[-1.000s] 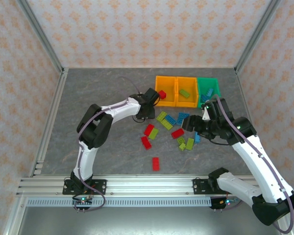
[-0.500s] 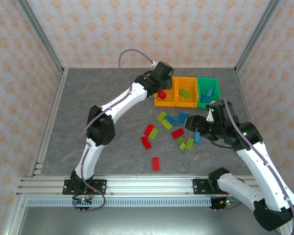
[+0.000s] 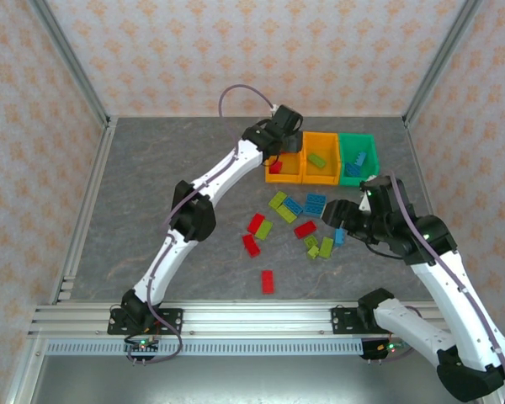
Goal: Sort the legos into containers by color
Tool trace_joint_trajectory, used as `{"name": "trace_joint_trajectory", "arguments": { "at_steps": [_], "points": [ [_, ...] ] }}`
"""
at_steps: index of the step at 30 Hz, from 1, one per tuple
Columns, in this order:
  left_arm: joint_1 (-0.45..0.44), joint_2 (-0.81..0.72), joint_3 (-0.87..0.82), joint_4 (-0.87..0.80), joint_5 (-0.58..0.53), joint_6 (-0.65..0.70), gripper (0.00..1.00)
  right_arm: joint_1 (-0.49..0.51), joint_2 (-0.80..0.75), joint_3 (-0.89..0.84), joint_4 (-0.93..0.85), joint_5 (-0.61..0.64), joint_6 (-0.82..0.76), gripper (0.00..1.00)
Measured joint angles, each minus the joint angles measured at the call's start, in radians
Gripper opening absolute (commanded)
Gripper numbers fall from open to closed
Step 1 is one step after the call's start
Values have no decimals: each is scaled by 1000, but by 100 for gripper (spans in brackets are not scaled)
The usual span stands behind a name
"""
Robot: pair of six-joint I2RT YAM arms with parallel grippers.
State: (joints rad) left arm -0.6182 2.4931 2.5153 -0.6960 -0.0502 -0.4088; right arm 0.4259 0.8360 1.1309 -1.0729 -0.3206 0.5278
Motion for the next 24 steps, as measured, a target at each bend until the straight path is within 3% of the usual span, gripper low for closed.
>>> {"name": "trace_joint_trajectory", "arguments": {
  "at_steps": [6,13,18,24],
  "points": [
    [-24,-547,-584,116,69,23,70,5,77,-49,79,2,0,71],
    [-101,-1205,-1035,251,86,189,72,122,330,-59,208,14,14,70],
    [-109,-1453,-1284,187,102,368,82,201,512,-55,296,34,86,71],
    [-109,-1572,-1431,74,64,584,95,281,695,-38,361,79,214,73]
  ]
}}
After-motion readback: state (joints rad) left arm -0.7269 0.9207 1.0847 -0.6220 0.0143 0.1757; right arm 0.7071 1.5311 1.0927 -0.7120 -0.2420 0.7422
